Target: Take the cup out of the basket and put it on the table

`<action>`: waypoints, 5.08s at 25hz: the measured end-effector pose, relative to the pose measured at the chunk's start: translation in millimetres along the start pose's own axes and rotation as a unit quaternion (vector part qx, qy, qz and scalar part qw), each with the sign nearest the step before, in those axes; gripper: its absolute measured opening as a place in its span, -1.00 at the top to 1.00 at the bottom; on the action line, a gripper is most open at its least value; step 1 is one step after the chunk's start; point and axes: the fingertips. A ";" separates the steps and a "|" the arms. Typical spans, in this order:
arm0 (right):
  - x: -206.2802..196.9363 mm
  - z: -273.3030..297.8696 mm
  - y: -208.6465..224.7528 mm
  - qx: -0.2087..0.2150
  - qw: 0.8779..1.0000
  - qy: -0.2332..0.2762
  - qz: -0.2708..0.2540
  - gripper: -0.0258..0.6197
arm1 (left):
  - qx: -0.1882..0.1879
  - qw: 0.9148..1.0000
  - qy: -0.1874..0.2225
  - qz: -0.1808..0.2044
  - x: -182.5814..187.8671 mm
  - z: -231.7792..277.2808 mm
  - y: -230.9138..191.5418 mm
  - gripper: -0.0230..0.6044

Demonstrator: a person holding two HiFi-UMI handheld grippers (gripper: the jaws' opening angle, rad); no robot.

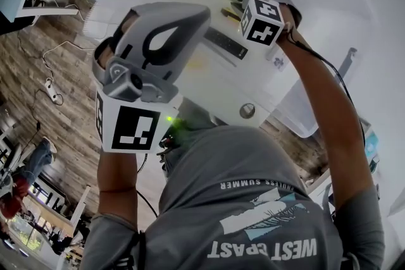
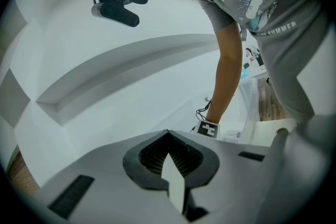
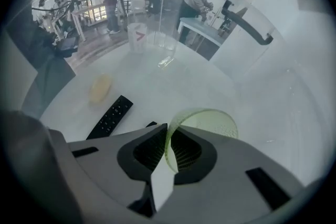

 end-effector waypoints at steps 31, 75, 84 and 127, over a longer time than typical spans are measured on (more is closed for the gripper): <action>88.9 -284.6 -68.6 -0.189 0.969 0.158 -0.020 0.82 | 0.035 0.999 -0.005 0.036 41.1 -80.6 61.4 0.90; 40.9 -156.2 -326.5 0.022 0.991 0.096 -0.092 0.82 | 0.066 0.995 -0.069 -0.013 42.3 -152.5 168.5 0.90; 22.1 -92.7 -343.1 0.061 0.994 0.034 -0.088 0.82 | 0.055 0.996 -0.075 -0.014 36.5 -153.7 177.4 0.90; 10.3 -84.2 -332.0 0.058 0.996 0.021 -0.060 0.52 | 0.059 0.994 -0.092 -0.023 41.9 -159.1 203.2 0.90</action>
Point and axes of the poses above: the fingertips, and each gripper's own axes: z forward along the fingers, y to its right, x out of its top, and after that the axes turned 7 degrees about -y, right-handed
